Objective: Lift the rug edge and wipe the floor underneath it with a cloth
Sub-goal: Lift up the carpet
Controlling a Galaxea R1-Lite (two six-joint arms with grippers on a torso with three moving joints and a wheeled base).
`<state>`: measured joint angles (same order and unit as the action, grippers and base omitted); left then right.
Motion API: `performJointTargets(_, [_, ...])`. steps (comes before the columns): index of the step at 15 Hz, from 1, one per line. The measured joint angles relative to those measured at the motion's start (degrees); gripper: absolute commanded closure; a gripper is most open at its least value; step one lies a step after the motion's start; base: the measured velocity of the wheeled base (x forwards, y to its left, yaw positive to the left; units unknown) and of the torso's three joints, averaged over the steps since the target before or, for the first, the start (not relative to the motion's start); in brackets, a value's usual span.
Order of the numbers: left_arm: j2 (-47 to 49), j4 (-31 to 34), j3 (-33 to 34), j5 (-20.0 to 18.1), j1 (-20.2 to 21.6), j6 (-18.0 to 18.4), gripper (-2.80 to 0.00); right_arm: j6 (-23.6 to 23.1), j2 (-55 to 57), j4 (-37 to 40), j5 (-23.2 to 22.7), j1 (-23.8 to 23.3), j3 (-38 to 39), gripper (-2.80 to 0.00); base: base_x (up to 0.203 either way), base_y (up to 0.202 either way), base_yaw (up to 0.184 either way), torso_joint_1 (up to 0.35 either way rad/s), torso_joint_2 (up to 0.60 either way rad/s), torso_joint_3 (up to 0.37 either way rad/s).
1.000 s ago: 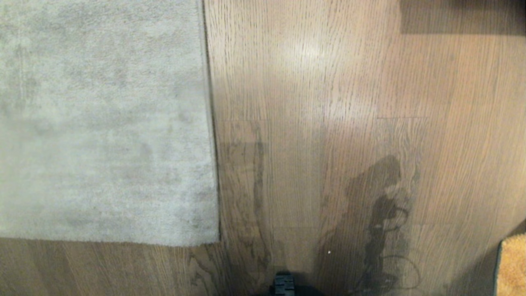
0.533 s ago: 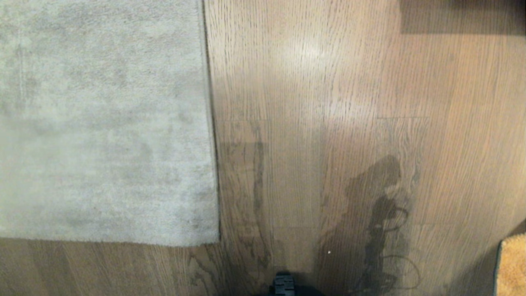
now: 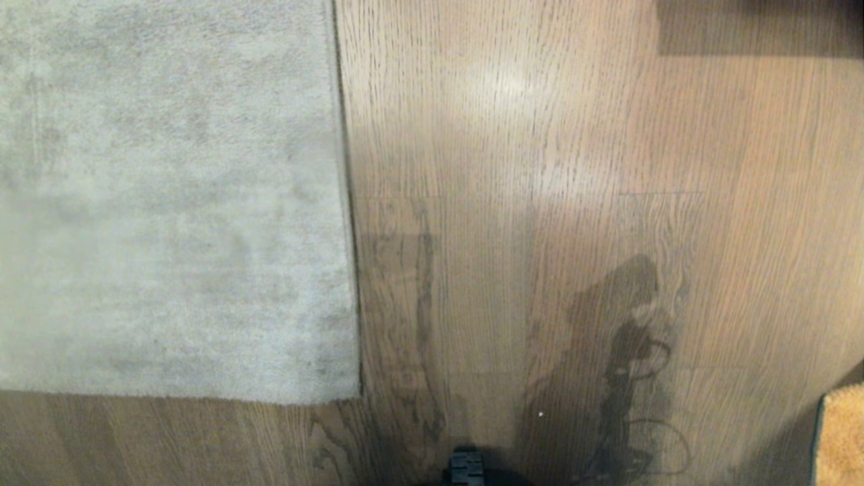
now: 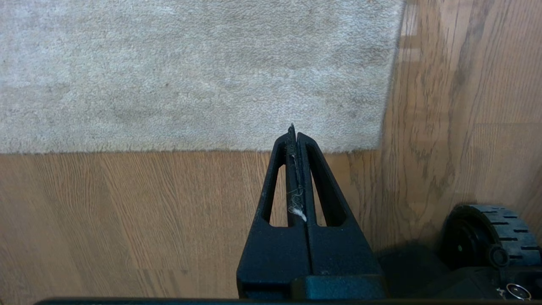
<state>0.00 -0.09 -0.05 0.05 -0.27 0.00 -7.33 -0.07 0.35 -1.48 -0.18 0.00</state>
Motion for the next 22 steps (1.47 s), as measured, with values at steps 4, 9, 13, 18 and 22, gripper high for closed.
performJointTargets(4, [0.0,0.0,0.0,0.0,0.0,0.0,0.0,0.0,0.0,0.0,0.0,0.0,0.0,0.0,0.0,0.0,0.0,0.0,0.0,0.0])
performJointTargets(9, [0.0,0.0,0.0,0.0,0.0,0.0,0.0,0.0,0.0,0.0,0.0,0.0,0.0,0.0,0.0,0.0,0.0,0.0,0.0,0.0])
performJointTargets(13, [0.0,0.0,0.0,0.0,0.0,0.0,0.0,0.0,0.0,0.0,0.0,0.0,0.0,0.0,0.0,0.0,0.0,0.0,0.0,0.0])
performJointTargets(18, [0.0,0.0,0.0,0.0,0.0,-0.1,0.0,0.0,0.0,0.0,0.0,0.0,0.0,0.0,0.0,0.0,0.0,0.0,0.0,0.0])
performJointTargets(22, [0.0,0.1,0.0,0.0,0.0,-0.1,0.0,0.0,0.0,0.0,0.0,0.0,0.0,0.0,0.0,0.0,0.0,0.0,0.0,0.0])
